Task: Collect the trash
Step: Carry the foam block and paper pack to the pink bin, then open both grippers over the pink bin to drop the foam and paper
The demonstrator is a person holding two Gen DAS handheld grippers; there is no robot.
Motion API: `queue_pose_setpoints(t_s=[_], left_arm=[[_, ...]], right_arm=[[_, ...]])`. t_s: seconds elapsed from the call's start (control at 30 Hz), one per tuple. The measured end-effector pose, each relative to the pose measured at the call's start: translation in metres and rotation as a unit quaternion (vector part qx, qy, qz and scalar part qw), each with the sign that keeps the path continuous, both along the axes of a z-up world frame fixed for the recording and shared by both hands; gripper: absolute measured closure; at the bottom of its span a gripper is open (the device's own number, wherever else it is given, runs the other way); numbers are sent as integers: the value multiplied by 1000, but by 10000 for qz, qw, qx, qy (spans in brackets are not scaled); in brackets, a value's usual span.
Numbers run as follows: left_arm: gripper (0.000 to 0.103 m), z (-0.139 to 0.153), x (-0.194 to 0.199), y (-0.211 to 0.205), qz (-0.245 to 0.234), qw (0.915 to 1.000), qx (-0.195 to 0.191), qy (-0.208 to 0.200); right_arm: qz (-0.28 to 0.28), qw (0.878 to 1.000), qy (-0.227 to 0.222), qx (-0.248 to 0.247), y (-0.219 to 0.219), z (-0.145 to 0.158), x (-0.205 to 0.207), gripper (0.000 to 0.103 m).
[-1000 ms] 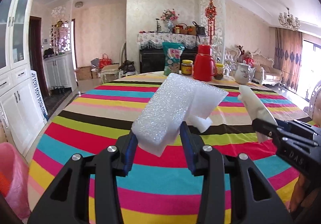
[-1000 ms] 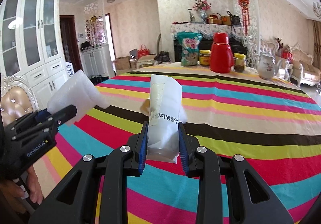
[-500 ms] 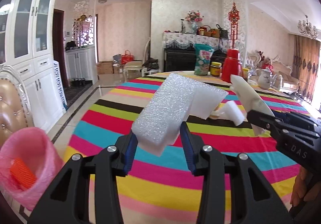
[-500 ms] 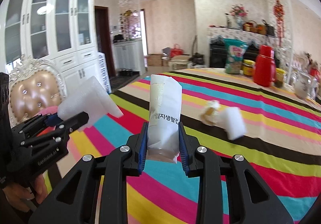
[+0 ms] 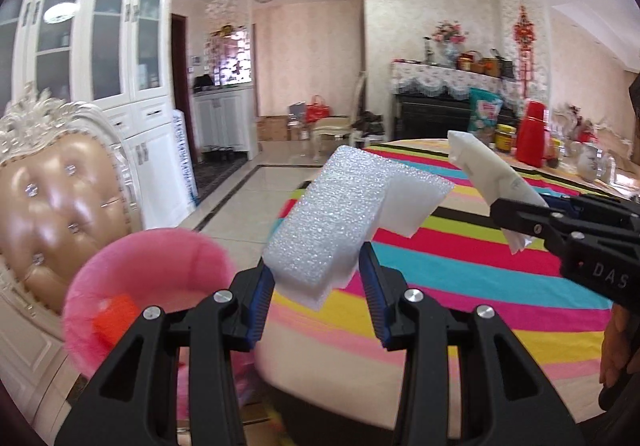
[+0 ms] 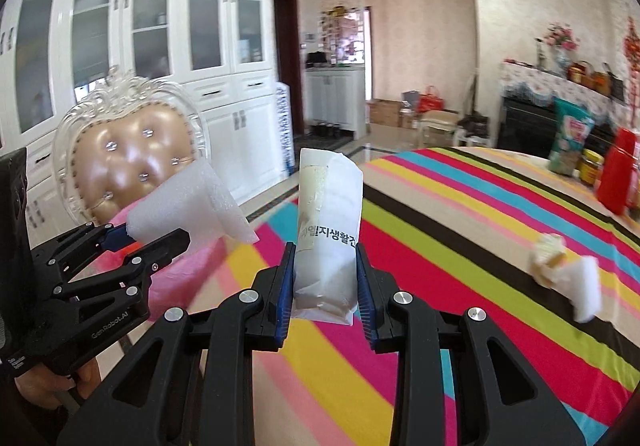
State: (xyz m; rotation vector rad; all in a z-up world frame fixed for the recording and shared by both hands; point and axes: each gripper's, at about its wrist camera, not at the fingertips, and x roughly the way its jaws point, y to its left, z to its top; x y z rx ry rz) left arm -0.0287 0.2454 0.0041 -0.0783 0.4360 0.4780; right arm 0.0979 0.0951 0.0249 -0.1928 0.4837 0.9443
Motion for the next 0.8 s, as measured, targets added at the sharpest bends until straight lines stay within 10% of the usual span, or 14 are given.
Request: queue_pose_setpoints(t_s=[0.8], left_arm=[[61, -30, -74, 193, 1646, 9844, -489, 385]], right_arm=[[1686, 9826, 662, -412, 198, -36, -56, 72]])
